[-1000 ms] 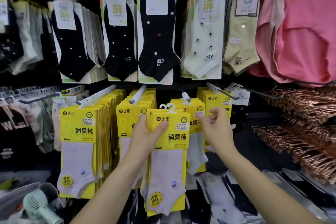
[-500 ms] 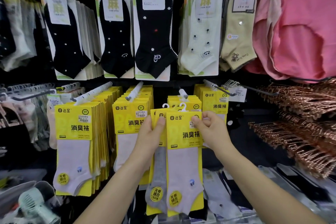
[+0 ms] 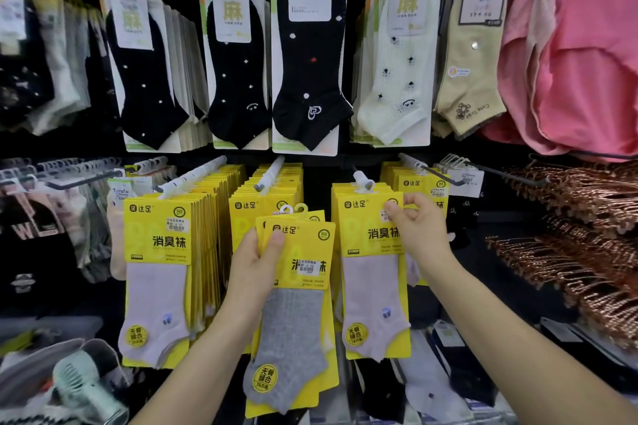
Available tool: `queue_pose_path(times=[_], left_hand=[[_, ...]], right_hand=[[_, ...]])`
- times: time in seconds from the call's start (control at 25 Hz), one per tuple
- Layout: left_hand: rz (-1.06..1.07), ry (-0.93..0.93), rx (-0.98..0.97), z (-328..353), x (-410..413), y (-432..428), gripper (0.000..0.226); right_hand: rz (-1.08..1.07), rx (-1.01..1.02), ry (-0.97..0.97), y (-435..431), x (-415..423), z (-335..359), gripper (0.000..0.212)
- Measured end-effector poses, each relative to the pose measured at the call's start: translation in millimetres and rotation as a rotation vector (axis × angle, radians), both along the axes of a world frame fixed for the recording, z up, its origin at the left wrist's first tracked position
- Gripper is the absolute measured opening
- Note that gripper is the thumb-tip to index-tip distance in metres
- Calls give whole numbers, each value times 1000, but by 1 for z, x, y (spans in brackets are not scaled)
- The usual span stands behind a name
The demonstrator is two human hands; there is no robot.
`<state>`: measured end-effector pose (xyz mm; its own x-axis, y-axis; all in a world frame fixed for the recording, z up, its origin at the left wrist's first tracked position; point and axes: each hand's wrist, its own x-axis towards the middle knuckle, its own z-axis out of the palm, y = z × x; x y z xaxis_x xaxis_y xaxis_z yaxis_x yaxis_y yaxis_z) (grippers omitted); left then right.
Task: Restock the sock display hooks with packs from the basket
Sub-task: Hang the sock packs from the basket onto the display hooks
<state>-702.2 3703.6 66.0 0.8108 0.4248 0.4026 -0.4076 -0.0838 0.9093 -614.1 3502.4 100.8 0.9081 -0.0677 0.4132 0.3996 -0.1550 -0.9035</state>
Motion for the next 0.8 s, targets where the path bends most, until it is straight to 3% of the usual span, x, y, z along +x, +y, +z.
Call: queue_pose_path(times=[0.24, 0.4, 0.6, 0.68, 0.8], left_hand=[[-16, 0, -4, 1, -1, -8, 10], [-52, -14, 7, 0, 1, -25, 12], [-44, -5, 52, 4, 10, -49, 8], [-82, -7, 22, 5, 13, -57, 2], [-65, 9, 33, 3, 15, -56, 12]], right_hand=[[-83, -85, 14, 8, 4, -9, 18], [-100, 12, -16, 0, -3, -21, 31], [136, -41, -77, 4, -26, -27, 12], [140, -34, -52, 3, -28, -24, 8], [110, 42, 16, -9, -26, -19, 14]])
